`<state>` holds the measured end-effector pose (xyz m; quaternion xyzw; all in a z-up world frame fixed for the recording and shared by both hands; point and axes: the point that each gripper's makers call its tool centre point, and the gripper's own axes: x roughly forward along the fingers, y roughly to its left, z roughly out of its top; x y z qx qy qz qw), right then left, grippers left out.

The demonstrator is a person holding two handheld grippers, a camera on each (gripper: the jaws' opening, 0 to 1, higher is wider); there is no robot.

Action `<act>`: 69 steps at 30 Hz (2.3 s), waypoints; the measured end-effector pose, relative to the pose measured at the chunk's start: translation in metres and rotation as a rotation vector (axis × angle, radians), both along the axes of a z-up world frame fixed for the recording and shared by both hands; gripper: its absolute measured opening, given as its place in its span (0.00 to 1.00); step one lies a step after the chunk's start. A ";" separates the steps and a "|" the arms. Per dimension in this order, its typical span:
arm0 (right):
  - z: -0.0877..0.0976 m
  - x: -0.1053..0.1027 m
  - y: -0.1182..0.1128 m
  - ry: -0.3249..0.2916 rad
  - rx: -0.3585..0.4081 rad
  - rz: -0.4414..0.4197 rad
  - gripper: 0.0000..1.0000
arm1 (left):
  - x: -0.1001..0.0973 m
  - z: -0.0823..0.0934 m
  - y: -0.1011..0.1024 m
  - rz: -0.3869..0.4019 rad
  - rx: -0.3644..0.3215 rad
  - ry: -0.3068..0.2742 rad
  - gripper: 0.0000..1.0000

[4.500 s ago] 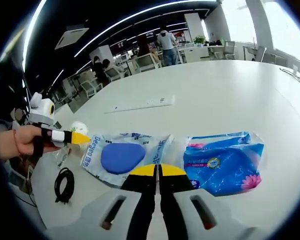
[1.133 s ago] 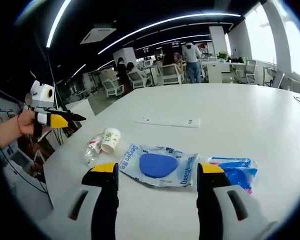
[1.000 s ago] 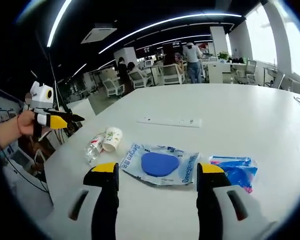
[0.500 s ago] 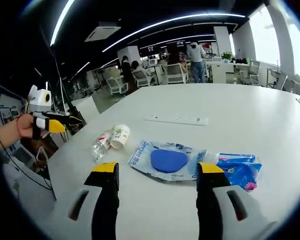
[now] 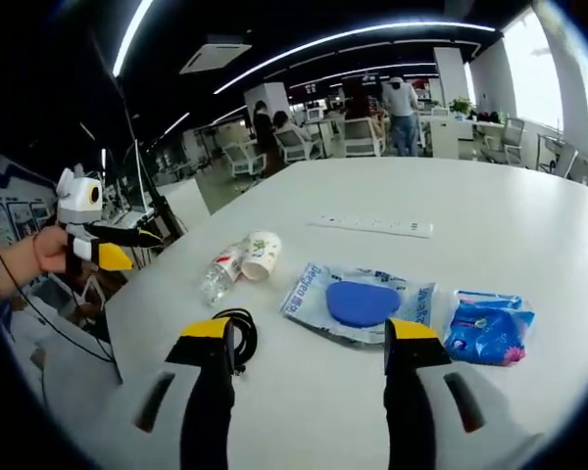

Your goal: Arrange the tabletop items into an orderly group along one side of the table until the central work area is clear of visible clutter.

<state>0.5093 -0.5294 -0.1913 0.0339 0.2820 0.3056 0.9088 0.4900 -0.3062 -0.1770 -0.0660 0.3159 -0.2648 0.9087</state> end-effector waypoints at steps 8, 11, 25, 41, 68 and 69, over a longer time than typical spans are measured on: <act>-0.008 -0.012 0.024 0.025 -0.005 0.050 0.61 | -0.017 -0.016 0.003 0.002 0.022 0.024 0.89; -0.011 -0.016 0.034 0.037 -0.006 0.069 0.61 | -0.021 -0.021 0.004 0.013 0.016 0.035 0.89; -0.036 -0.023 0.079 0.094 -0.018 0.169 0.61 | -0.031 -0.051 0.000 0.015 0.031 0.084 0.85; -0.064 -0.017 0.101 0.149 -0.033 0.209 0.57 | -0.029 -0.090 0.000 0.033 0.041 0.146 0.78; -0.104 -0.002 0.125 0.209 -0.053 0.239 0.44 | -0.007 -0.121 -0.016 0.021 0.077 0.178 0.58; -0.105 -0.002 0.125 0.210 -0.055 0.240 0.44 | -0.007 -0.123 -0.016 0.020 0.078 0.179 0.58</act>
